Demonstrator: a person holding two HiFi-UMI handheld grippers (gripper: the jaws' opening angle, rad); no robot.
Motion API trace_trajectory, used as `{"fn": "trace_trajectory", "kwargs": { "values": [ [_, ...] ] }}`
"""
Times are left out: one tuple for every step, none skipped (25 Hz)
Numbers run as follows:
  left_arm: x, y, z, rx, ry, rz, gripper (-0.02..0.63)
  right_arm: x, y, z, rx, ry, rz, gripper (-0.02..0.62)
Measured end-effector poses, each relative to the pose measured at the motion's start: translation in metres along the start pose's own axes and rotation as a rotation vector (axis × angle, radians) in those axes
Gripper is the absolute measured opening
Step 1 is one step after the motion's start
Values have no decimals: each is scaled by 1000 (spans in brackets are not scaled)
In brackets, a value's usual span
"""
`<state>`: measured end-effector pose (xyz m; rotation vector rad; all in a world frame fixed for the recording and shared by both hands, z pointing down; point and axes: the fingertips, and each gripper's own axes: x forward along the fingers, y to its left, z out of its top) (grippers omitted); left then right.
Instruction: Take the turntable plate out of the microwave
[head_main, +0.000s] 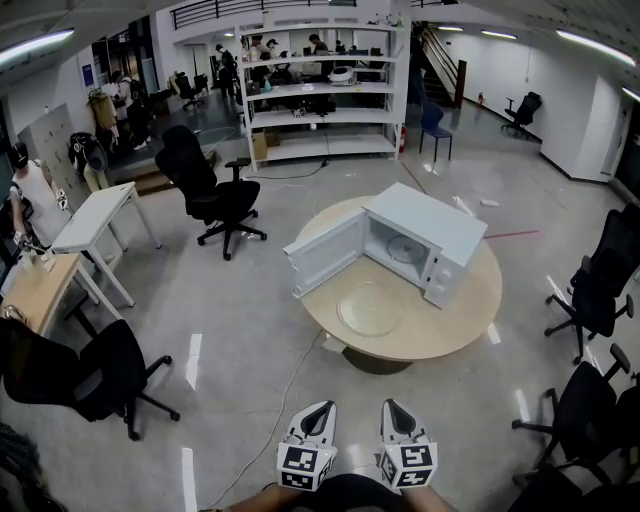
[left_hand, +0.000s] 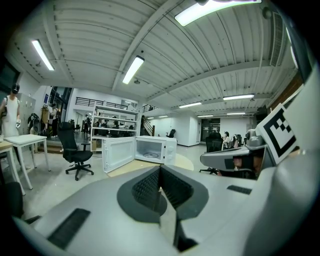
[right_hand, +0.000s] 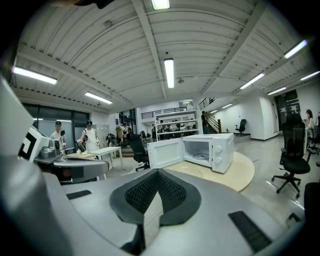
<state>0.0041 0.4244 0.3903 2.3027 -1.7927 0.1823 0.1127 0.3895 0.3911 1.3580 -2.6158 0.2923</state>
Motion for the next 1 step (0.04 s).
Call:
{"fn": "trace_trajectory", "kwargs": {
  "values": [
    [1, 1, 0, 1, -1, 0, 46, 1, 0, 0, 0, 1, 0, 15]
  ]
}}
